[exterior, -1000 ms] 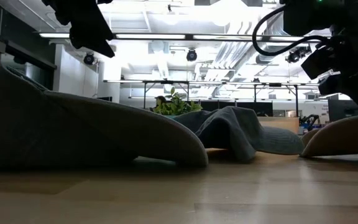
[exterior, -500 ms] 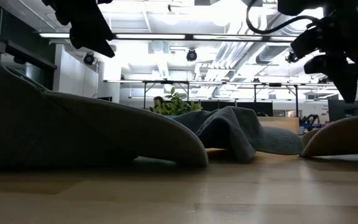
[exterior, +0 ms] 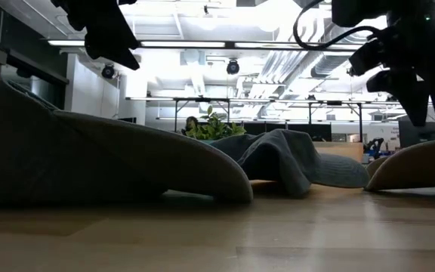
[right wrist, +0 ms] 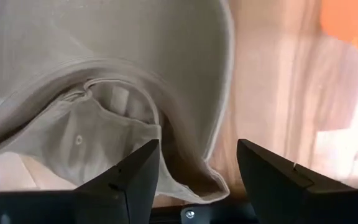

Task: Pick & Place hat
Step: Put the brown cap into the light green bin

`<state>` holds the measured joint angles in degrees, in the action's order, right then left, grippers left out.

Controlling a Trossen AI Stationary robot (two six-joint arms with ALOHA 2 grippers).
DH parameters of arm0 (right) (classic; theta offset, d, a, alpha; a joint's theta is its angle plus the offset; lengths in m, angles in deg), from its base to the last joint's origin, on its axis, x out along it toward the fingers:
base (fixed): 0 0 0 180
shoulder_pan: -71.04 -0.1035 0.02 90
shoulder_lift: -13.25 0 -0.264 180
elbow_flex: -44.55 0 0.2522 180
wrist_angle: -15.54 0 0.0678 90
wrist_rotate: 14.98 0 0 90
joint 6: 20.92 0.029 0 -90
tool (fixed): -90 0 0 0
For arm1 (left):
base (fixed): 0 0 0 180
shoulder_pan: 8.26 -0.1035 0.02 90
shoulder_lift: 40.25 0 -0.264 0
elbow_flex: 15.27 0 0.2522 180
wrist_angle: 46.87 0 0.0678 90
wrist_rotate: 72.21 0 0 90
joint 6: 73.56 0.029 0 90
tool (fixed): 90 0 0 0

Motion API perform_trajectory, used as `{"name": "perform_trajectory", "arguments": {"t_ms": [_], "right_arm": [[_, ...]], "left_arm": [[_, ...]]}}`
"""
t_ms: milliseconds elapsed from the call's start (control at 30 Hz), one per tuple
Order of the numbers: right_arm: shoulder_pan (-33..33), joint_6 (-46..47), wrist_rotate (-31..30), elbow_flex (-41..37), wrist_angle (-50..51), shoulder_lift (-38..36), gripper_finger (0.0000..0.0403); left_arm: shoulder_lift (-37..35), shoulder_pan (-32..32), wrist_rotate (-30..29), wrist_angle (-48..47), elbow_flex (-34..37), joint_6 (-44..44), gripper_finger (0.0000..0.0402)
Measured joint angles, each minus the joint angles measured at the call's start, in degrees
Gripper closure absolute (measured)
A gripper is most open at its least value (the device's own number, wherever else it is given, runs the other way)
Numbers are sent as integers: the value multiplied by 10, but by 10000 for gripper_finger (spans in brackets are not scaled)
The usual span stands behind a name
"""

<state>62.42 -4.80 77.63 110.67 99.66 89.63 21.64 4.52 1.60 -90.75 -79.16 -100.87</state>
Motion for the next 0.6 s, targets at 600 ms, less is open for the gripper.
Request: {"name": "perform_trajectory", "arguments": {"t_ms": [600], "right_arm": [[-22, 0, 54, -27, 41, 0, 157]], "left_arm": [[0, 0, 7, -35, -1, 6, 154]]}}
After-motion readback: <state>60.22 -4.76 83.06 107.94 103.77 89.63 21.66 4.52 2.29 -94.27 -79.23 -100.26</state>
